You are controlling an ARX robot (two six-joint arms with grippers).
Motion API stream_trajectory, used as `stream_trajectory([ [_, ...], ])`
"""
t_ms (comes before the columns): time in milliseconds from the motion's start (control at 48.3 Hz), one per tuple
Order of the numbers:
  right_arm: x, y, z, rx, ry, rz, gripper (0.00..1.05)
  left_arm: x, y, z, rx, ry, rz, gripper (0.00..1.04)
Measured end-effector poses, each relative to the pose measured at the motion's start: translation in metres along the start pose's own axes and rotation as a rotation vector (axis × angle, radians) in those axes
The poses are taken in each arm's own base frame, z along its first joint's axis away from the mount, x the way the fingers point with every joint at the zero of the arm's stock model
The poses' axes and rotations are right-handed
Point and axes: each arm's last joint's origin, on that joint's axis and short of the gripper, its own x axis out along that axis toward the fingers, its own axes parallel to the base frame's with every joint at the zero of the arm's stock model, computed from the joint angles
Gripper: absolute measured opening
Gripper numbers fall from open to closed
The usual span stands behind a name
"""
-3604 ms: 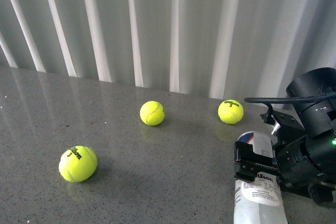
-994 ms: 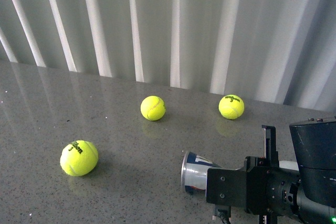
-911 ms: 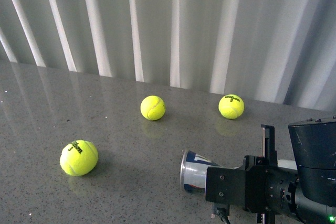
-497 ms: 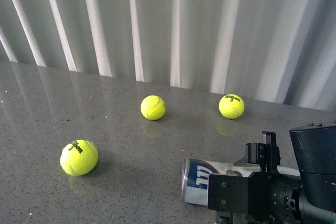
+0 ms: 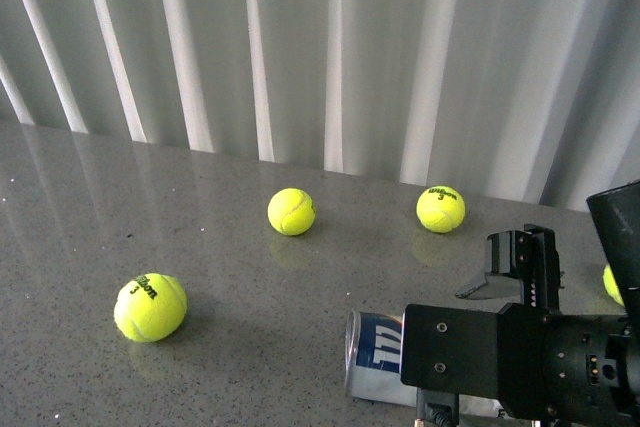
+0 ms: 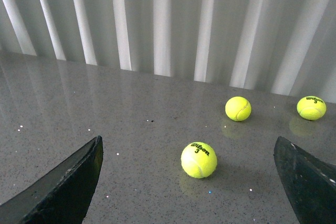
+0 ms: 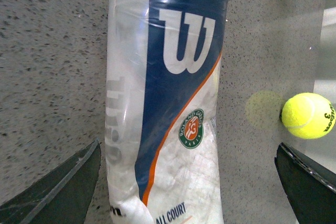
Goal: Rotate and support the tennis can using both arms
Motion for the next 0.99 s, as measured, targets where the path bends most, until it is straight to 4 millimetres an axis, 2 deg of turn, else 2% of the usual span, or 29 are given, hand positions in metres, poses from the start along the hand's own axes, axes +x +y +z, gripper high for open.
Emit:
stream_trajectory([
  [62,-0.015,-0.005,0.006,0.04,-0.022,-0.002,0.98,0.0,0.0,0.0,0.0,0.0,0.0,0.98],
  [166,-0.033,-0.027,0.01,0.153,-0.042,-0.144,0.98,0.0,0.0,0.0,0.0,0.0,0.0,0.98],
  [352,-0.06,-0.068,-0.006,0.437,0.043,-0.502,0.98,0.0,0.0,0.0,0.0,0.0,0.0,0.98],
  [456,-0.086,-0.086,-0.017,0.623,0.072,-0.708,0.98,0.0,0.0,0.0,0.0,0.0,0.0,0.98],
  [518,-0.119,-0.093,-0.02,0.782,0.047,-0.899,0.98,0.0,0.0,0.0,0.0,0.0,0.0,0.98],
  [642,-0.167,-0.078,-0.014,0.95,-0.077,-1.067,0.98,0.0,0.0,0.0,0.0,0.0,0.0,0.98],
  [725,-0.185,-0.068,-0.011,1.001,-0.164,-1.087,0.96,0.0,0.0,0.0,0.0,0.0,0.0,0.98],
  [829,-0.193,-0.05,-0.014,1.07,-0.302,-0.901,0.82,0.0,0.0,0.0,0.0,0.0,0.0,0.98],
  [849,-0.194,-0.041,-0.015,1.093,-0.336,-0.859,0.77,0.0,0.0,0.0,0.0,0.0,0.0,0.98],
  [994,-0.195,-0.016,-0.024,1.144,-0.393,-0.801,0.55,0.0,0.0,0.0,0.0,0.0,0.0,0.98],
])
